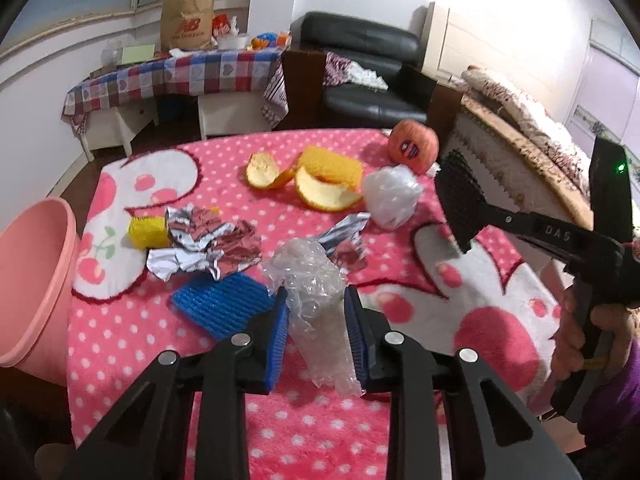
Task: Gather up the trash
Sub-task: 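Grasp the black foam net with the right tool while the left tool grasps the bubble wrap, then lift both items, carry them over the pink bin and open both tools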
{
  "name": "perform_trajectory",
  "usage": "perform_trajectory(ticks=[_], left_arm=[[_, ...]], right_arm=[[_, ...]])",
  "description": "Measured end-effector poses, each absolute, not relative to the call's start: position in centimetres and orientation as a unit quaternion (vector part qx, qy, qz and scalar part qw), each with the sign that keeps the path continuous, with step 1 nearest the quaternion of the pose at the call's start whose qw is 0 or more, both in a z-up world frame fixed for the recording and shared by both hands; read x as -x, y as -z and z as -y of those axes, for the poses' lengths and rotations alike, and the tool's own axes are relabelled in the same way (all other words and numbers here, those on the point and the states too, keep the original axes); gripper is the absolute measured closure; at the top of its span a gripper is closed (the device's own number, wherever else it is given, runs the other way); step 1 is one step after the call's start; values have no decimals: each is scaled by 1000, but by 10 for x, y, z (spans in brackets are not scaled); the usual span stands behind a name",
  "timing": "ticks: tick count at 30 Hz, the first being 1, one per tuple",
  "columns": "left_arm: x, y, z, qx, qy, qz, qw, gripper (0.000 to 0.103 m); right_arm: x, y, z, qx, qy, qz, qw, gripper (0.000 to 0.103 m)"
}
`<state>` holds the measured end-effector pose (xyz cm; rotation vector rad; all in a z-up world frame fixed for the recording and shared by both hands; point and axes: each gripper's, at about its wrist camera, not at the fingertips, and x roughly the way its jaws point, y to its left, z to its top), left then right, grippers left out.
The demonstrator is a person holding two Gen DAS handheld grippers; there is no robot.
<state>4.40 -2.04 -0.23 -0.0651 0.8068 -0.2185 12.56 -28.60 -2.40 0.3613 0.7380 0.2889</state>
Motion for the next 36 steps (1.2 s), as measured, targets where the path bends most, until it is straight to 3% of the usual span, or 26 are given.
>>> perform_trajectory(ticks=[36], left_arm=[[10, -64, -37, 42, 17, -265, 963, 76]], right_arm=[[-100, -31, 184, -106, -281, -312, 901, 94]])
